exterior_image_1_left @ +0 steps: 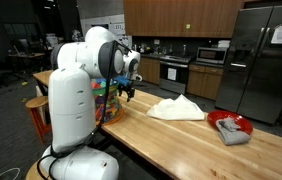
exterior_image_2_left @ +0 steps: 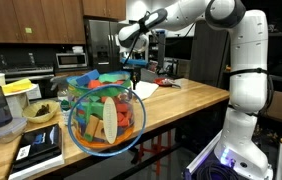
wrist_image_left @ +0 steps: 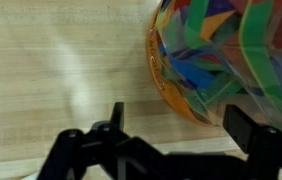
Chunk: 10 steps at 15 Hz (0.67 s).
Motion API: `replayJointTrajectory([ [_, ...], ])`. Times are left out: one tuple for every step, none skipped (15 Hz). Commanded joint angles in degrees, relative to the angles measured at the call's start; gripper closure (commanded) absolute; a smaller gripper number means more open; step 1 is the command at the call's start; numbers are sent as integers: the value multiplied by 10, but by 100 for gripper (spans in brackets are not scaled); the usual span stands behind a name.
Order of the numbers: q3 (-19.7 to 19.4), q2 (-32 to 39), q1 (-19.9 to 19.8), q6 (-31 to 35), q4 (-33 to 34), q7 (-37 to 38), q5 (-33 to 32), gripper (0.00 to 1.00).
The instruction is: Lift the blue plush block from the towel, put it in the bag and then move the bag to the left
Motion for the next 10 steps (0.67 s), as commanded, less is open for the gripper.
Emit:
replayJointTrajectory([
  [3, 30, 10, -25, 53, 18, -2, 0],
  [3, 36, 12, -27, 61, 21, -1, 0],
  [3, 41, 14, -30, 69, 23, 0, 0],
  [2, 45, 15, -32, 75, 23, 0, 0],
  [2, 48, 16, -33, 81, 24, 1, 0],
  [1, 51, 17, -32, 85, 25, 1, 0],
  [0, 54, 17, -30, 87, 27, 1, 0],
  [-2, 54, 16, -25, 87, 29, 1, 0],
  [-3, 55, 15, -18, 86, 31, 1, 0],
  [-7, 53, 14, -2, 82, 36, -1, 0],
])
